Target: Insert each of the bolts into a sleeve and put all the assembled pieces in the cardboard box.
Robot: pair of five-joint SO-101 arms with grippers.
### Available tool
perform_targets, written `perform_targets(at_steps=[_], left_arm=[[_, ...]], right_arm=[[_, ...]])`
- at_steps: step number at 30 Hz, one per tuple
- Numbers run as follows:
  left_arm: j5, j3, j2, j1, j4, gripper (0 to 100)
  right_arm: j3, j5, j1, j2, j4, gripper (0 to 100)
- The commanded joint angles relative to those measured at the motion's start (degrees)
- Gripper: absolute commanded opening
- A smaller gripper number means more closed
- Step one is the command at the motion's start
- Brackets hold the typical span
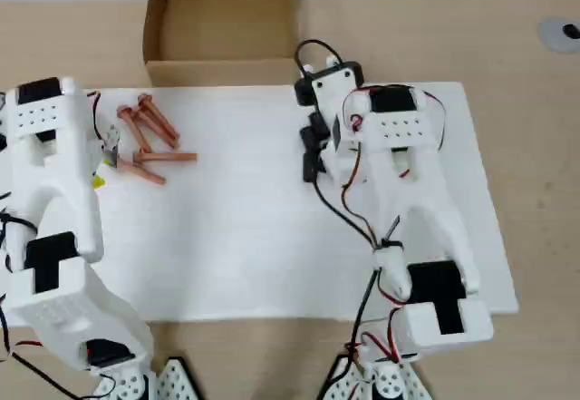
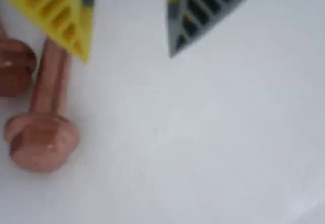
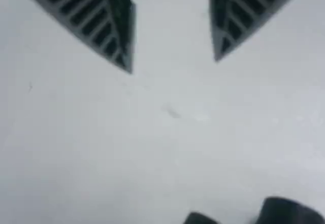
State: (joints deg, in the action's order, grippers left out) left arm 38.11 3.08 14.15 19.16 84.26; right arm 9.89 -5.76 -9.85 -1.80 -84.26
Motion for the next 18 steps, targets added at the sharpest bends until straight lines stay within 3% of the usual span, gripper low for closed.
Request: perform_targets(at_steps=[1,18], left_arm=[[-1.9,2.9,-0.5,-1.0,0.5,12],[-6.1,-5.1,-0.5,-3.3,-10.9,12]], right_arm=[[-2.7,-0.1,1.4,0.1,0.5,13.9],[-2.7,-0.1,1.5,0.2,0.5,13.9]])
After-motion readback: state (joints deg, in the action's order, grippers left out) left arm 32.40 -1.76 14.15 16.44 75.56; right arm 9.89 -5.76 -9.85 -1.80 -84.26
